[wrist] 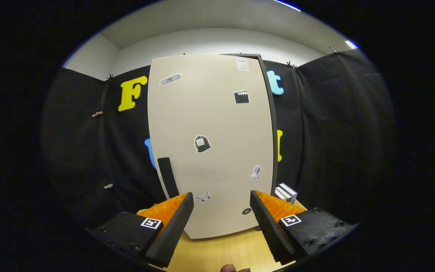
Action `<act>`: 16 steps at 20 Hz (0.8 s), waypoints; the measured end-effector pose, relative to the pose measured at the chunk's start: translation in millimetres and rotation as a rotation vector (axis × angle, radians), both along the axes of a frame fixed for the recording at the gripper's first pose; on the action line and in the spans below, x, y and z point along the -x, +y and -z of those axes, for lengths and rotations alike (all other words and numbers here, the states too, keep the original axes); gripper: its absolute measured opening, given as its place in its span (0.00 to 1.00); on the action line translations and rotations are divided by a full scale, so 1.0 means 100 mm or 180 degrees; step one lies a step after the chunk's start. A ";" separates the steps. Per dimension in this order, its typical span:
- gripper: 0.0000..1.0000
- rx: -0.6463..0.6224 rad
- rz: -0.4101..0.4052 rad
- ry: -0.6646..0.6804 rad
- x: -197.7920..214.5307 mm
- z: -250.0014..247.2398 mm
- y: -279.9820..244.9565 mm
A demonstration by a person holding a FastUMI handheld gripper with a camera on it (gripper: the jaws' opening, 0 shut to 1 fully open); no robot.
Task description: Open the shoe cabinet door, grab the shoes and put them into the shoe cabinet, then close the shoe cabinet door.
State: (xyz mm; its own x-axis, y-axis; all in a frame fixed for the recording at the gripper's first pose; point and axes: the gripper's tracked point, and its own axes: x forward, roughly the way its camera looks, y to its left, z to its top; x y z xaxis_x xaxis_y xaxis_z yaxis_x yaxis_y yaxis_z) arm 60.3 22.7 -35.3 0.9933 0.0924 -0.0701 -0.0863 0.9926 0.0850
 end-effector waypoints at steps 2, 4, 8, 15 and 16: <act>0.98 -0.0002 0.0004 -0.0001 0.02 0.00 -0.01; 0.98 0.0000 0.0009 -0.0005 0.03 0.00 -0.01; 0.98 0.0003 0.0017 -0.0005 0.05 0.01 -0.02; 0.98 -0.0013 0.0013 -0.0004 0.07 0.02 -0.02; 0.98 -0.0014 0.0009 -0.0006 0.06 0.02 -0.02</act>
